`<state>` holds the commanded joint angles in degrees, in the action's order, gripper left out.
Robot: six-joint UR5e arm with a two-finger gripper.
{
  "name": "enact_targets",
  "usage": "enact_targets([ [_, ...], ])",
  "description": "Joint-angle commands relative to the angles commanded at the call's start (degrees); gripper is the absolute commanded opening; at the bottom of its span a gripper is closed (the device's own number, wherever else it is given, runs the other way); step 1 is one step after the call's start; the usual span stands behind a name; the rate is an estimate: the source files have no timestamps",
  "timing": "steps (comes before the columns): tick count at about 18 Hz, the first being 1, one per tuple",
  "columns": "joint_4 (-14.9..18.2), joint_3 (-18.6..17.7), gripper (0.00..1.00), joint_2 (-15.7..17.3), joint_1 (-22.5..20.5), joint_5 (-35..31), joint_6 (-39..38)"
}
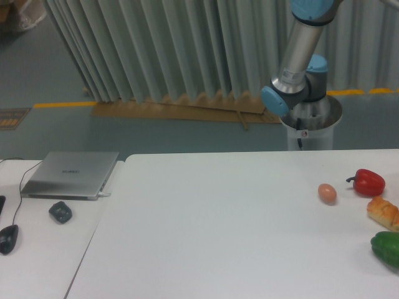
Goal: Place the yellow pepper in a basket
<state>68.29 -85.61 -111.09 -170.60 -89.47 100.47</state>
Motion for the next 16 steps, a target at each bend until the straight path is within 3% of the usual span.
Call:
enact_targets([
  [6, 0.0, 0.4, 1.00, 0.5, 0.3, 0.1, -0.7],
  [16, 2.4, 0.0, 1.00, 4.3, 11.1, -0.7, -15.1],
])
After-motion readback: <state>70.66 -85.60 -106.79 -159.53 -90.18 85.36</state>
